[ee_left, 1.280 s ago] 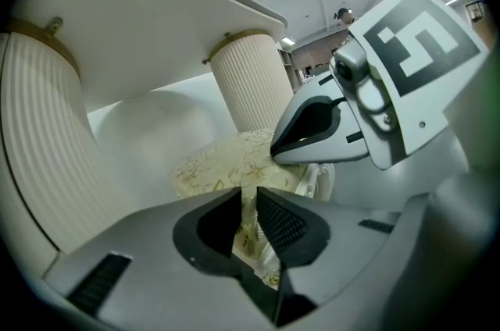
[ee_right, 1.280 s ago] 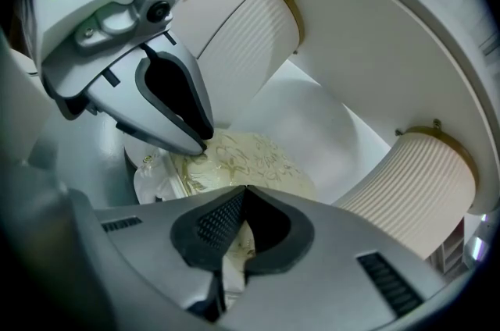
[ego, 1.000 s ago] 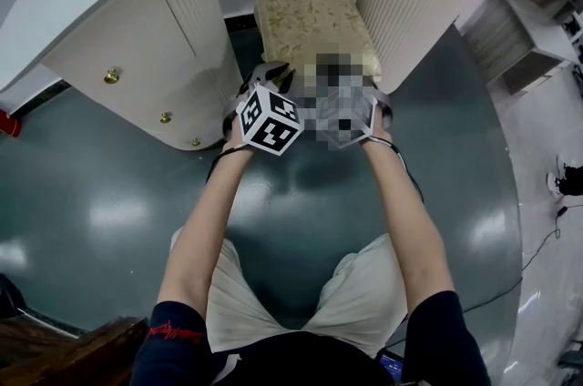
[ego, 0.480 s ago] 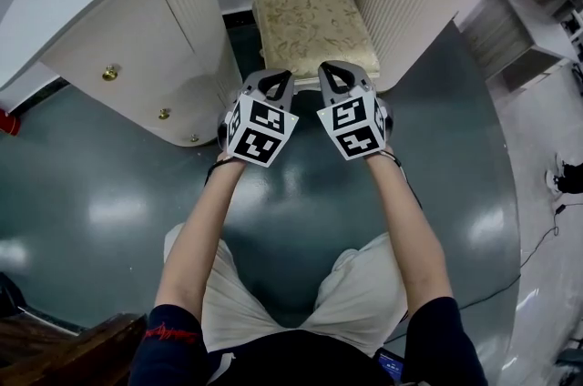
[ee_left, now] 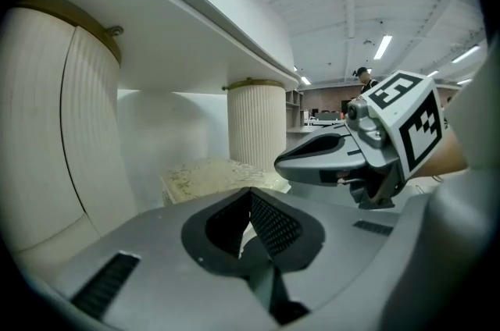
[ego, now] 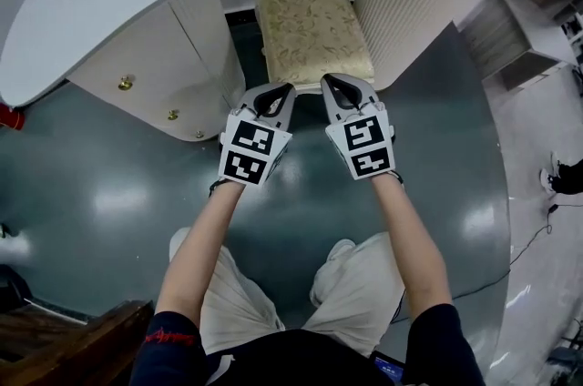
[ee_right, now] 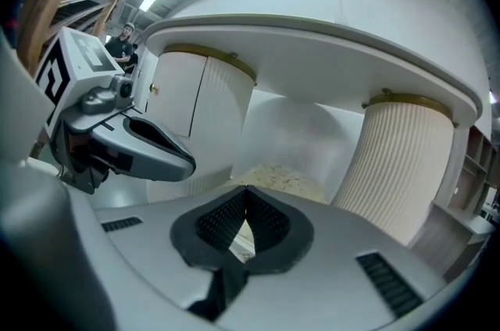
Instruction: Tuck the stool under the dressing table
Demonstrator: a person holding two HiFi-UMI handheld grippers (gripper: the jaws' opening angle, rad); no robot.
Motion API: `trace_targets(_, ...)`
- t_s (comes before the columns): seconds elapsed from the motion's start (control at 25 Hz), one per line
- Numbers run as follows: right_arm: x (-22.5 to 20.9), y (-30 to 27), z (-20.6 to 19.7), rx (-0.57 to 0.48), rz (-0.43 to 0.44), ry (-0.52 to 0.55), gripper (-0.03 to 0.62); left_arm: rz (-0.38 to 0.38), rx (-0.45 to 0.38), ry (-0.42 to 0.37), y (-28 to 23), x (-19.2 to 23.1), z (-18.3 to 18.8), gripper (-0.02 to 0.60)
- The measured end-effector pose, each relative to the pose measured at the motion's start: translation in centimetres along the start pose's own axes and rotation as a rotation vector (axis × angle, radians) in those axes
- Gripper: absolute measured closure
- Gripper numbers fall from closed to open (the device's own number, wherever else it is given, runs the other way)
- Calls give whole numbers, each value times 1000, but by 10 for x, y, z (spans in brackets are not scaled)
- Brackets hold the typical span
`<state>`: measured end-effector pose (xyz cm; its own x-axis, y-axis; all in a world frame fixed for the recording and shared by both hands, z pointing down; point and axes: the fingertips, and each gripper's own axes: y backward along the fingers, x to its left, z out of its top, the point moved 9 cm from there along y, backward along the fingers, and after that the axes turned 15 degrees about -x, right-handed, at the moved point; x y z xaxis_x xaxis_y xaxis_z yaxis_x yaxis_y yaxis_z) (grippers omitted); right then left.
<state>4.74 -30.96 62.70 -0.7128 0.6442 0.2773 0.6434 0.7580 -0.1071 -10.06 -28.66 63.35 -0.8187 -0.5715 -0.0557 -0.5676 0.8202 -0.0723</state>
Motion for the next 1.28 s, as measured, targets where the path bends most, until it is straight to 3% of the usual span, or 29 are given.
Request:
trace_targets(0.2,-3,15,48,-21,8,-45,577,6,11,42,16,-1,44,565)
trace_targets(0.32,-11,28,98,-68,8,-83,577,-6,25,50,31,-3,85,565)
trace_targets(0.88,-31,91,335,-113,57,-206,577,64,-30,136,106,1,328,565)
trace_targets(1.28,-9,142,510,-186,69,-254,577,65,-74,138,187,-14,495,565)
